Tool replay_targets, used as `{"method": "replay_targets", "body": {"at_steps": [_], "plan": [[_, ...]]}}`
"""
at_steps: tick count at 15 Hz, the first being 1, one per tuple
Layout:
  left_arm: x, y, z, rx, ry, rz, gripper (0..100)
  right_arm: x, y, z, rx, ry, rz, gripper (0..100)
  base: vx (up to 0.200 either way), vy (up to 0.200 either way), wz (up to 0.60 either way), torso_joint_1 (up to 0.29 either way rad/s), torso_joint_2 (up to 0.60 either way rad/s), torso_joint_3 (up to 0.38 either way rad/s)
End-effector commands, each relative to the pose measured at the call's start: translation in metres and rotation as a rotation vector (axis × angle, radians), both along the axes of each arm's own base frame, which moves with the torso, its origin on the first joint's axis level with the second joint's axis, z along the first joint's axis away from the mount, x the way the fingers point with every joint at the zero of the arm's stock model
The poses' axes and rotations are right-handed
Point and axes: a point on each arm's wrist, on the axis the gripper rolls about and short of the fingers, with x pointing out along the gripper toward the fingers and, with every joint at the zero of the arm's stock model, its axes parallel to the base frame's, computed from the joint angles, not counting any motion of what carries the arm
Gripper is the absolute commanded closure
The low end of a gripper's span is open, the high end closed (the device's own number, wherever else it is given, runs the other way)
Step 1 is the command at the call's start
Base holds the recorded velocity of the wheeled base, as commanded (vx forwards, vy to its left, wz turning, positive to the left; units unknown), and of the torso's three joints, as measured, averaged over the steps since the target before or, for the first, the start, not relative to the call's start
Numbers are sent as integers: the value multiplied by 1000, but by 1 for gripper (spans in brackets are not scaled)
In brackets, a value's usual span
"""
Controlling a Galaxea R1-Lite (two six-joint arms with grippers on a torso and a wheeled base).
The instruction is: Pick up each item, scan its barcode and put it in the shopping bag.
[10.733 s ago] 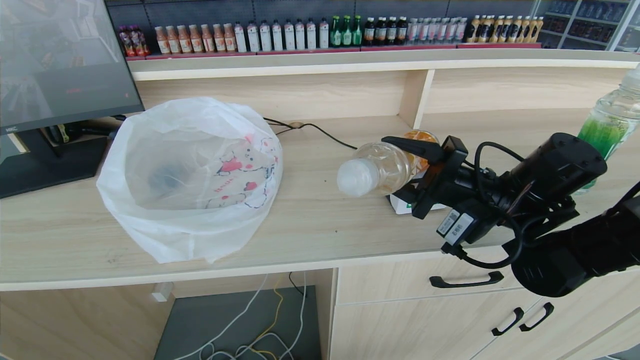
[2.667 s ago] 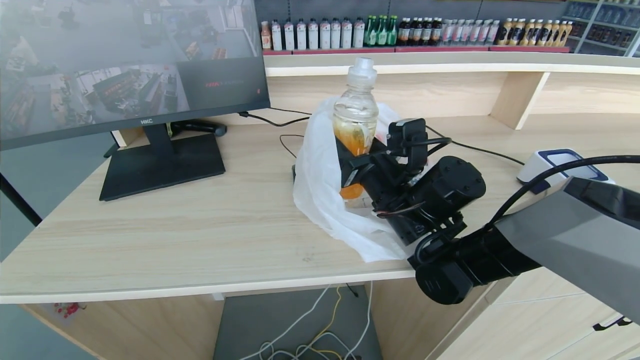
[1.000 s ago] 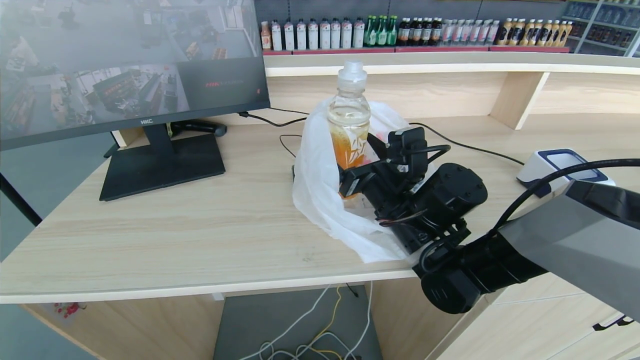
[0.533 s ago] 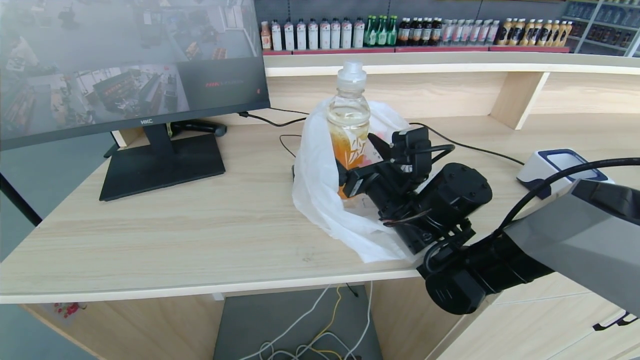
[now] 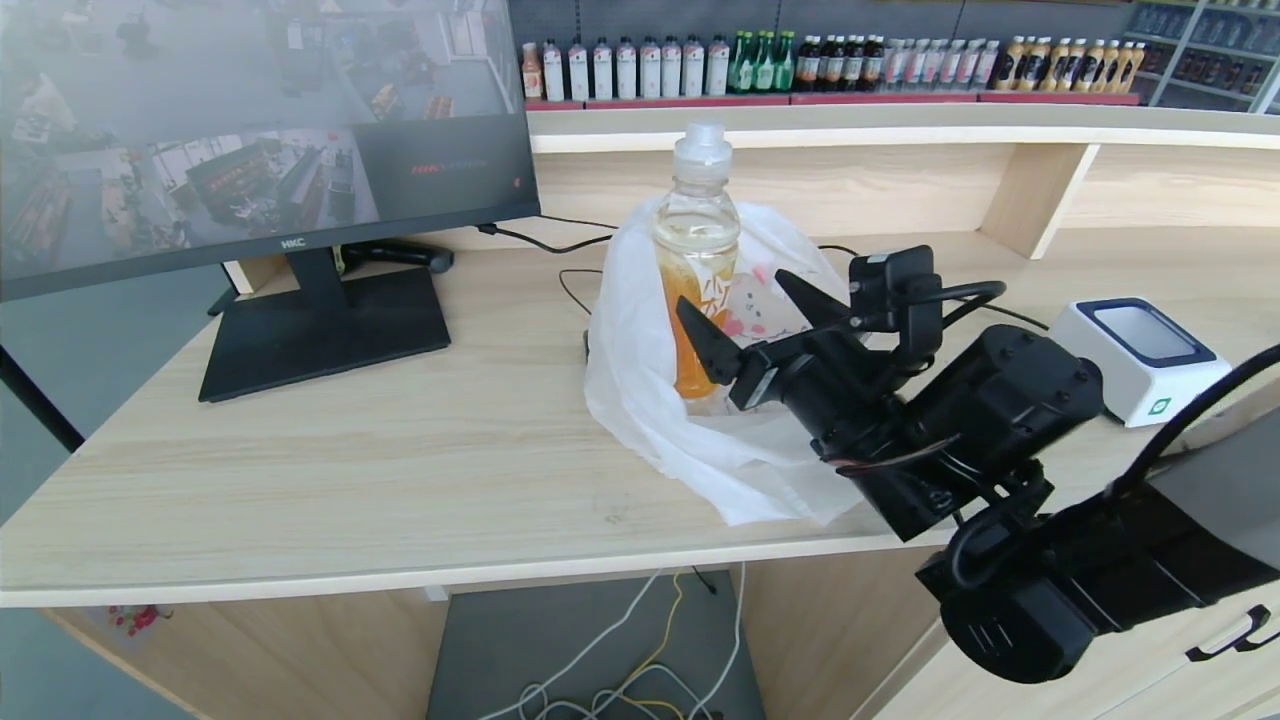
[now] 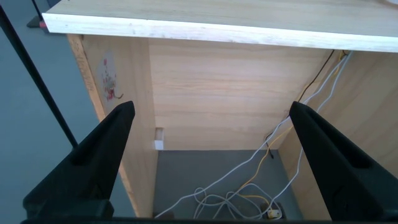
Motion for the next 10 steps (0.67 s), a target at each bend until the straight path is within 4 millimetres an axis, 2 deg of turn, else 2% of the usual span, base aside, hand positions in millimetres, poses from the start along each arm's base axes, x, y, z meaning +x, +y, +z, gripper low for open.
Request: {"method": "replay_targets", "body": {"at_steps": [1,3,5,9,10], "plan": [[0,0,0,2,0,-2,0,-27,-12,19,20,-27,21,0,0,0,0,0,0,0],[0,0,0,2,0,0,0,-44,-21,24,18,-26,33,0,0,0,0,0,0,0],[0,0,0,0,0,0,0,-72,-42,34,24,-41,34,0,0,0,0,0,0,0],[0,0,0,2,0,-2,0,-135,-92,23,-8,-13,54,0,0,0,0,0,0,0],[0,0,0,2,0,-2,0,-138,-95,19,-21,-1,56,0,0,0,0,0,0,0]]}}
